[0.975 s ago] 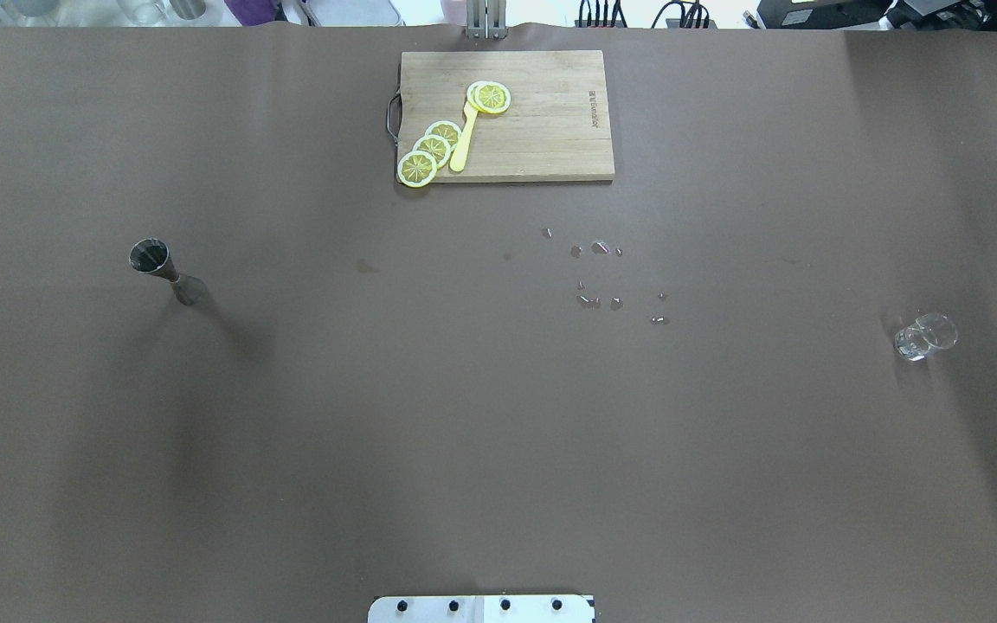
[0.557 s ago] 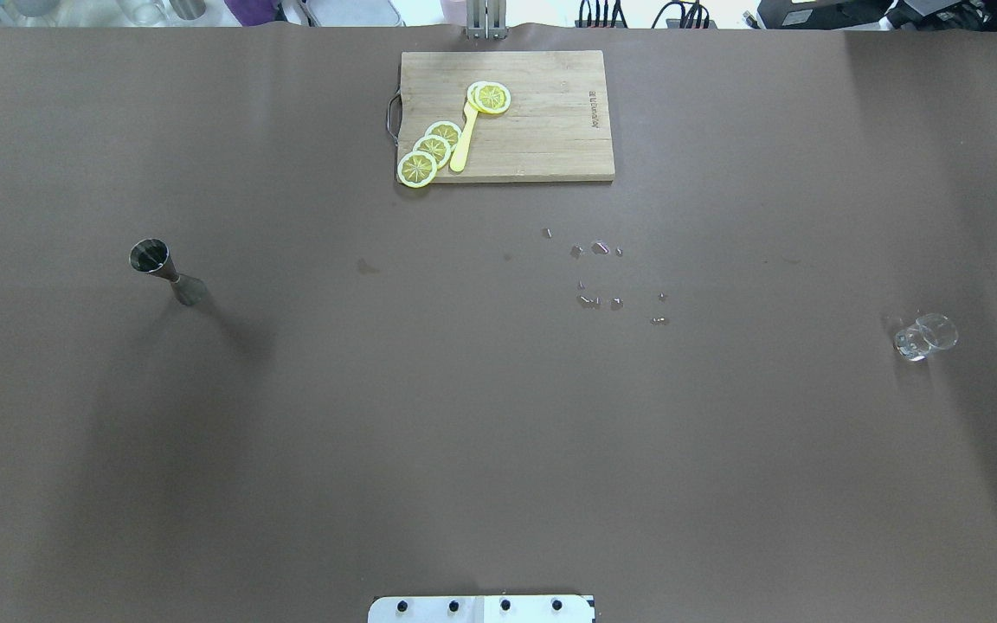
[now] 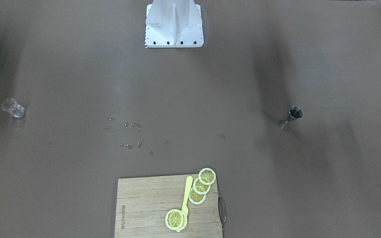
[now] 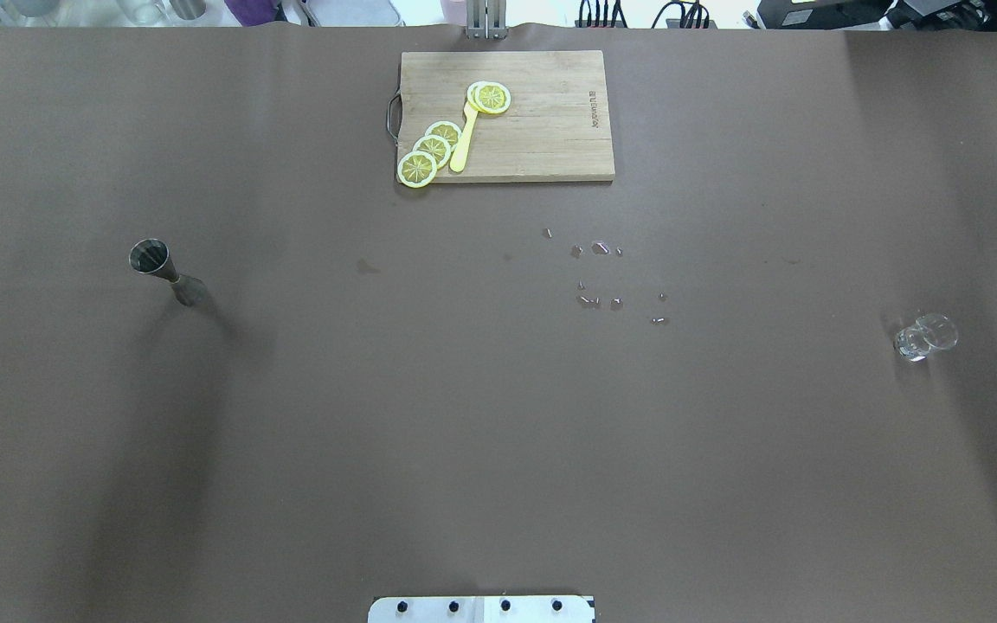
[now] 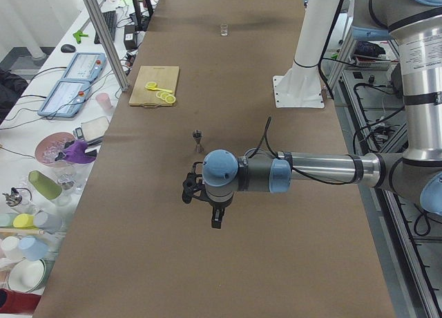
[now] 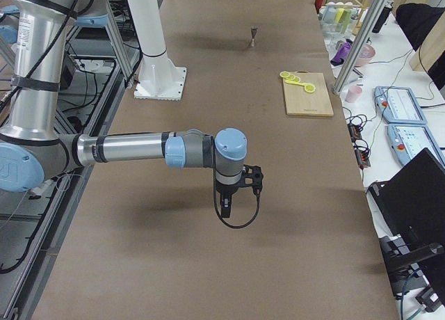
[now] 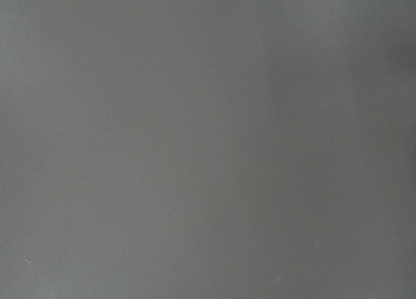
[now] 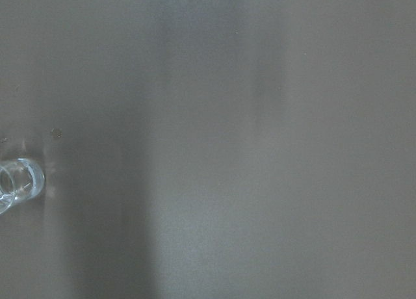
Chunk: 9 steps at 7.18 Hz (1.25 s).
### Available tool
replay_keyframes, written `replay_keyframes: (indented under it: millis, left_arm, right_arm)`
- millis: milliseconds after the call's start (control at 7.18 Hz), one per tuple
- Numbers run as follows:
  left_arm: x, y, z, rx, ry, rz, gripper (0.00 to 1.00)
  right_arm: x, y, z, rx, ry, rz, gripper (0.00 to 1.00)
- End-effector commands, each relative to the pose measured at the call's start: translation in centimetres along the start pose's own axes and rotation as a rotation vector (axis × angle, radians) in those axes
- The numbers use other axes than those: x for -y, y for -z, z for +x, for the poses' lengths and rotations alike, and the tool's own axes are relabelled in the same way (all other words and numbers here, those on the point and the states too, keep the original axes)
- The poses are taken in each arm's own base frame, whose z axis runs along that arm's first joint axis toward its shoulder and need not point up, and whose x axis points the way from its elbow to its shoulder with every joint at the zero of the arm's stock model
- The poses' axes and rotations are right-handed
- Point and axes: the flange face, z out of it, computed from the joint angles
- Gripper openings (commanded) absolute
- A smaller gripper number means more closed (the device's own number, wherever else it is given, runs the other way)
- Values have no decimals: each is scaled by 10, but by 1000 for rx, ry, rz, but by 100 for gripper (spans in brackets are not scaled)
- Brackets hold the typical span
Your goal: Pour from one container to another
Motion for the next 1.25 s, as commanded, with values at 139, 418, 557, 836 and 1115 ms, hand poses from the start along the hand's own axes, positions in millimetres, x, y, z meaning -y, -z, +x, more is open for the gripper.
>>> replay_keyframes:
  millis: [139, 418, 557, 836, 1115]
  left_arm:
    - [-3, 3, -9, 49, 15, -10, 99]
    - [-6, 5, -15, 111, -7, -30, 99]
    - [-12, 3, -22, 114, 6, -32, 99]
    - [-12, -1, -26, 105, 12, -36, 99]
    - [-7, 0, -26, 104, 12, -32, 99]
  right_arm:
    - [0, 0, -1, 1, 1, 1, 100]
    - [0, 0, -1, 1, 1, 1, 100]
    - [0, 0, -1, 1, 1, 1, 100]
    - [0, 1, -1, 1, 2, 3, 100]
    - [1, 3, -3, 1, 6, 7, 100]
